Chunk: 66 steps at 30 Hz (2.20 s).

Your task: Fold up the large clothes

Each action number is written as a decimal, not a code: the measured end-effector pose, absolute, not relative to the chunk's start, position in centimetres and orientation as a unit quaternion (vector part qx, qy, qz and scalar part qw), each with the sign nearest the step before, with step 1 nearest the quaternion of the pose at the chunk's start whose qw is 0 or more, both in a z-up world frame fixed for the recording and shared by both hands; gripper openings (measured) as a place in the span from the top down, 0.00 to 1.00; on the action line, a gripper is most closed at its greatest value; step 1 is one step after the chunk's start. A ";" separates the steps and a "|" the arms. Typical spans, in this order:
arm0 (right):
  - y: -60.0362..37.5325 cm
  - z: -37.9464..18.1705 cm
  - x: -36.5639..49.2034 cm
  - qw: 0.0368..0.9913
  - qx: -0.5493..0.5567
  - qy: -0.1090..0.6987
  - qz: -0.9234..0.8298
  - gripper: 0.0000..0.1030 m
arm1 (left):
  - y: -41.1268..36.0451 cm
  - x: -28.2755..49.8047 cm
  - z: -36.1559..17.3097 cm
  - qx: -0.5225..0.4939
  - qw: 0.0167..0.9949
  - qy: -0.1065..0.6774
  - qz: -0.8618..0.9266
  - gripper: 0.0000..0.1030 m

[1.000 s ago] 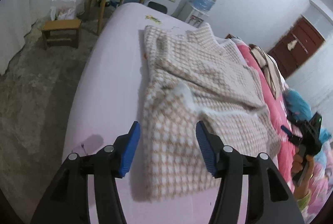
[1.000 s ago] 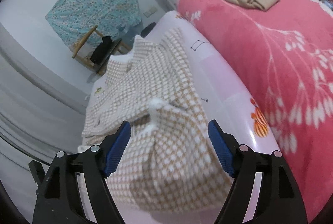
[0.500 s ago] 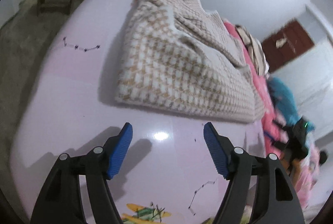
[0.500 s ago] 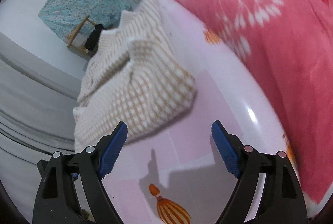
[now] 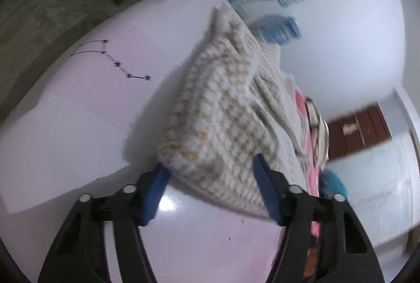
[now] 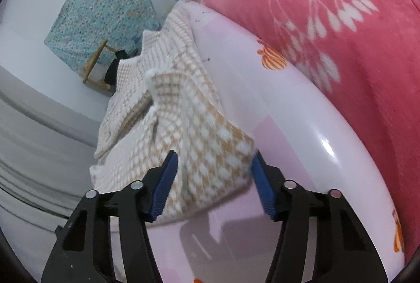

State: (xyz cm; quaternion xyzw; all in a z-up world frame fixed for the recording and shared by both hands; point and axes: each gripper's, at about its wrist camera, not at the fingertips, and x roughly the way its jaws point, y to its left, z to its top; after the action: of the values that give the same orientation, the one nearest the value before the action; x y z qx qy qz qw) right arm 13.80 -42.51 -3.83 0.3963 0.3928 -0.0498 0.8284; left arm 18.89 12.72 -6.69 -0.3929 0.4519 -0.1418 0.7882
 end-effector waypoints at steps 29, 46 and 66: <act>-40.3 -1.1 2.5 0.829 0.338 0.439 -0.071 0.71 | 16.5 8.8 -3.6 -0.267 0.801 0.514 -0.149 0.79; -34.5 1.8 11.5 0.885 0.176 0.431 -0.033 0.52 | 7.2 14.8 -0.2 -0.048 0.885 0.437 -0.154 0.58; -39.3 2.3 10.3 0.877 0.274 0.394 -0.015 0.39 | 11.9 17.3 -0.4 -0.158 0.893 0.399 -0.134 0.52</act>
State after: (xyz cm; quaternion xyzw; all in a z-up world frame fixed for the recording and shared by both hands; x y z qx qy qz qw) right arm 10.29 -39.30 2.34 0.2741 0.3940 -0.0154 0.8772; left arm 17.33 11.92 -0.38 -0.1577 0.3990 -0.1343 0.8933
